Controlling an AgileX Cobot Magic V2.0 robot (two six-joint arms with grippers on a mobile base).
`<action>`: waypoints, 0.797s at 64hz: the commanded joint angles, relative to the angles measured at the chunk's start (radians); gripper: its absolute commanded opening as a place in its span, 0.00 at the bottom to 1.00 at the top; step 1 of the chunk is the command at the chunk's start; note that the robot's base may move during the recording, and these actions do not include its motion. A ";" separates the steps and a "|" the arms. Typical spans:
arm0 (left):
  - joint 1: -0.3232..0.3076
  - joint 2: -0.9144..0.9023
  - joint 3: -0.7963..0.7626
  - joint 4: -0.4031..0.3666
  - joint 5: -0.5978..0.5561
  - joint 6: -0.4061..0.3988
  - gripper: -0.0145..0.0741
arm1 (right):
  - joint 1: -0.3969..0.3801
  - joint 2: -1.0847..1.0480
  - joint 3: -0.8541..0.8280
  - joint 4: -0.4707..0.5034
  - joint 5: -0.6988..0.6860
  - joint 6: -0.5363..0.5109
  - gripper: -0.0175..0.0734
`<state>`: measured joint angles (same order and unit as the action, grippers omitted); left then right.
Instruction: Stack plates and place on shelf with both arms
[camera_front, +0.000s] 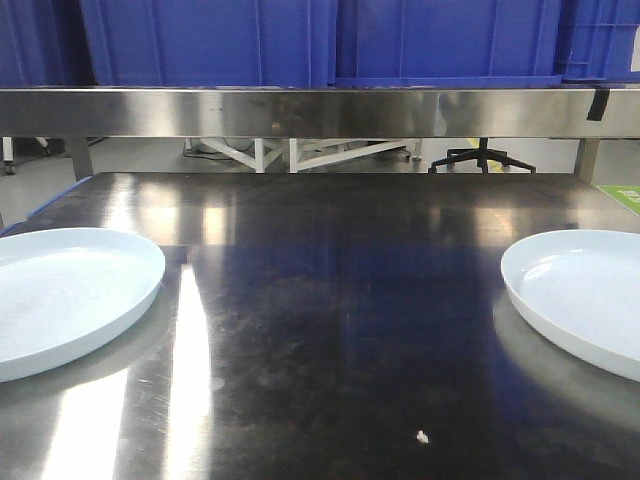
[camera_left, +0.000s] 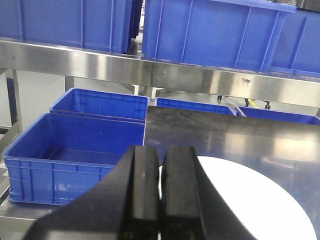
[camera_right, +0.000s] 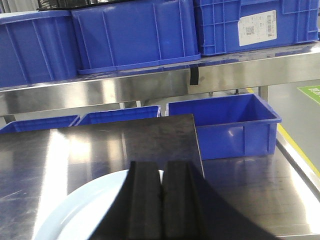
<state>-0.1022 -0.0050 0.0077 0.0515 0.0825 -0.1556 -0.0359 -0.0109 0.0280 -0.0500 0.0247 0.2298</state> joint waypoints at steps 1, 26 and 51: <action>0.001 -0.017 0.003 -0.007 -0.083 -0.005 0.27 | 0.001 -0.019 0.002 -0.005 -0.089 -0.001 0.25; -0.005 0.167 -0.211 0.056 0.056 -0.003 0.27 | 0.001 -0.019 0.002 -0.005 -0.089 -0.001 0.25; -0.074 0.822 -0.871 0.251 0.430 -0.001 0.27 | 0.001 -0.019 0.002 -0.005 -0.089 -0.001 0.25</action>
<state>-0.1672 0.7380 -0.7752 0.2871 0.5213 -0.1556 -0.0359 -0.0109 0.0280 -0.0500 0.0247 0.2298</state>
